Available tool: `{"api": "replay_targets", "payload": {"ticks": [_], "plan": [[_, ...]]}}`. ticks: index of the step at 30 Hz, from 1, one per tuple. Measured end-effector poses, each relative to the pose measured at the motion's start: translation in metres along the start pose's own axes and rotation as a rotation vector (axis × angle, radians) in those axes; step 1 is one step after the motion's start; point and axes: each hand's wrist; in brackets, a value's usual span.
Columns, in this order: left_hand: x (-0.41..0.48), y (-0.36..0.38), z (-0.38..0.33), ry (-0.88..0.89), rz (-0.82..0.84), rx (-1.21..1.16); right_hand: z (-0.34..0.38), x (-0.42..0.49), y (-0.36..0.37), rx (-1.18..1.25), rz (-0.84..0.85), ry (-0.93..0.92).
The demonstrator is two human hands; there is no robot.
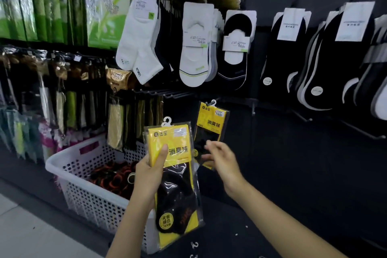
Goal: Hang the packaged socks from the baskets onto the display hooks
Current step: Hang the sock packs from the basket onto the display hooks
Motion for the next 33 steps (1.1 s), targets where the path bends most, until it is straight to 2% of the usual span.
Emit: {"api": "replay_targets", "payload": {"ticks": [2, 5, 13, 19, 23, 33], "plan": [[-0.008, 0.008, -0.003, 0.0, 0.023, 0.006, 0.003, -0.017, 0.01, -0.008, 0.086, -0.074], [-0.016, 0.013, -0.006, -0.009, 0.018, -0.015, 0.006, -0.03, 0.013, 0.007, 0.045, -0.148], [-0.021, 0.005, -0.012, -0.018, 0.151, -0.027, 0.008, -0.029, -0.003, 0.057, 0.07, -0.073], [-0.013, -0.007, -0.009, 0.013, 0.058, 0.051, 0.003, -0.014, -0.018, 0.041, -0.109, 0.014], [-0.002, -0.021, -0.003, 0.056, -0.007, 0.044, 0.014, 0.004, -0.028, 0.004, -0.198, -0.023], [0.01, -0.033, 0.001, 0.096, -0.093, 0.037, 0.024, 0.05, -0.006, -0.132, -0.203, -0.148]]}}
Point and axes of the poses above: each hand's wrist, its own x-axis towards the middle knuckle, its own y-axis out of the palm, z = x × y
